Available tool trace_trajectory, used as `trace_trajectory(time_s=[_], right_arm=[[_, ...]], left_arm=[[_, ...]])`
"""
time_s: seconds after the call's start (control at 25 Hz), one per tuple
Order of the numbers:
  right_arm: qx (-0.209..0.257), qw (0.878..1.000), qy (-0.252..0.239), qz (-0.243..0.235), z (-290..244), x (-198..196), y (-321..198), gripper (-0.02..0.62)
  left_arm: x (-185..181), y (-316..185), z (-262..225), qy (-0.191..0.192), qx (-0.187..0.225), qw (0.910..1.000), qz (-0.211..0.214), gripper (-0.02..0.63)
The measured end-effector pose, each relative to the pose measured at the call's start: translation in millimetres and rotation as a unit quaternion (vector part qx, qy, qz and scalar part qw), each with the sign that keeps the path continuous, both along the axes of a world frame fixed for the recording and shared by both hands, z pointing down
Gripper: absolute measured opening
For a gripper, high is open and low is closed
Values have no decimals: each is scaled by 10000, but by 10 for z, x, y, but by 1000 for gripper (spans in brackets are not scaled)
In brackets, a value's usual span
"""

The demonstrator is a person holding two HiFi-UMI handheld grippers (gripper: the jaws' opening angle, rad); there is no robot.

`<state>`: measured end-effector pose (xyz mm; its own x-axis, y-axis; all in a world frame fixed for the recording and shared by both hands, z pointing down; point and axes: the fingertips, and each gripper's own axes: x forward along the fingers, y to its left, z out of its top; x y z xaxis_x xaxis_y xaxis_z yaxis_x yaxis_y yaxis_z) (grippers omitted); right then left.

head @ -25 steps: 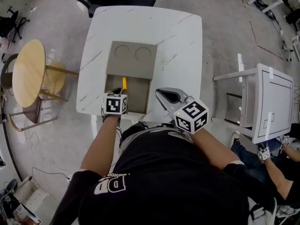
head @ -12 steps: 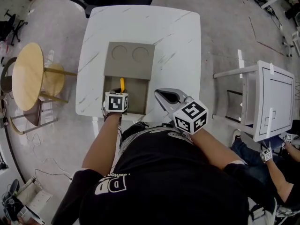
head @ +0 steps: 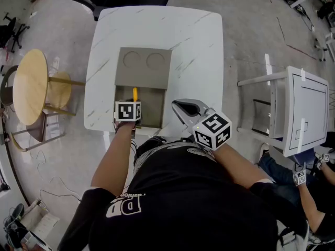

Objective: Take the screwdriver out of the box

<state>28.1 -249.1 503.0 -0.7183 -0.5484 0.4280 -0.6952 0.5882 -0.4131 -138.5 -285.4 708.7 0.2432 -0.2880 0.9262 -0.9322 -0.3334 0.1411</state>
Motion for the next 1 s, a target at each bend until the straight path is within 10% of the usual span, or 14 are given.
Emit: trace_trajectory(time_s=[1.0], right_arm=[[272, 9996, 87, -55, -152, 47, 111, -5]], left_arm=[[102, 54, -477, 502, 572, 9971, 46, 138]])
